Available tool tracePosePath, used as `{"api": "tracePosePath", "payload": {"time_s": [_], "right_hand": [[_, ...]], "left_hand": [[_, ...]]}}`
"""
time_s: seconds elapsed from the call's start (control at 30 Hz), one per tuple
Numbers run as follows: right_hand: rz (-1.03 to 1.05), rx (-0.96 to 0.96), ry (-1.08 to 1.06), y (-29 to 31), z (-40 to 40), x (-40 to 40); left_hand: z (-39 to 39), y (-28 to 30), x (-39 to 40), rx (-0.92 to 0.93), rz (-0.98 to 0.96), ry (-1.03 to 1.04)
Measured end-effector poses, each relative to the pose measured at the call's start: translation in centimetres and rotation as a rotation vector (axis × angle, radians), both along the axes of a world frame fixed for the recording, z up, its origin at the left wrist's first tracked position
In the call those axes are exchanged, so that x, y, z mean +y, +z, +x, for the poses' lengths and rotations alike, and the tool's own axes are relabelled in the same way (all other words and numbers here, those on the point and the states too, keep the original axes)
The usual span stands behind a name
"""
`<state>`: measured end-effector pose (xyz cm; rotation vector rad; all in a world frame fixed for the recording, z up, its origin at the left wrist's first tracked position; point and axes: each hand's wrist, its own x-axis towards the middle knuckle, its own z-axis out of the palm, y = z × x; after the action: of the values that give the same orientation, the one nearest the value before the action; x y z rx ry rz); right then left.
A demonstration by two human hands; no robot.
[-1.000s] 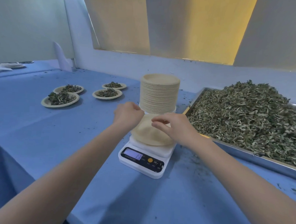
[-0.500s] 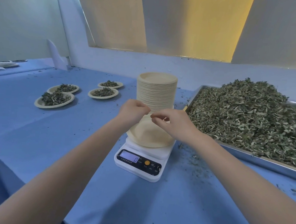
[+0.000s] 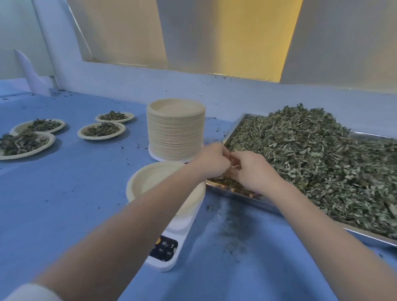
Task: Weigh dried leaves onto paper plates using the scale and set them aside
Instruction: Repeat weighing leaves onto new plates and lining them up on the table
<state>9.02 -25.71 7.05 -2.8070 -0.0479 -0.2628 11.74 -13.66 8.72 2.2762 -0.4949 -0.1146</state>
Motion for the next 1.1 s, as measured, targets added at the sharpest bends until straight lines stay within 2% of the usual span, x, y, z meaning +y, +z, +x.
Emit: {"api": "tracePosePath", "payload": {"time_s": [0.2,0.33,0.43,0.63,0.73,0.83,0.97,1.1], "right_hand": [[-0.245,0.211,-0.278,-0.7,0.5,-5.4],[-0.308,0.297,-0.289,-1.9,0.9,-6.8],[-0.257,0.305,-0.243,-2.7,1.8,-7.3],[-0.135,0.245,-0.169,-3.3,3.0,-7.5],[0.109,0.202,-0.182,-3.4,3.0,-8.2],[0.304,0.078,-0.213,-3.0,2.7,-8.6],[0.371,-0.047,-0.167,-1.0,2.6,-7.6],[0.366,-0.118,-0.113,1.3,2.3,-5.3]], "left_hand": [[2.8,-1.5,-5.4,0.016,0.308,-0.132],[3.4,-3.2,-7.4,0.075,0.342,-0.102],[3.6,-3.9,-8.6,0.113,0.344,-0.093],[3.0,-3.9,-10.5,0.191,0.249,-0.086],[3.3,-3.9,-10.2,0.249,0.153,-0.036],[3.6,-3.2,-9.4,0.267,0.013,0.015],[4.3,-1.6,-7.4,0.244,-0.164,0.076],[4.1,0.2,-4.7,0.205,-0.255,0.086]]}}
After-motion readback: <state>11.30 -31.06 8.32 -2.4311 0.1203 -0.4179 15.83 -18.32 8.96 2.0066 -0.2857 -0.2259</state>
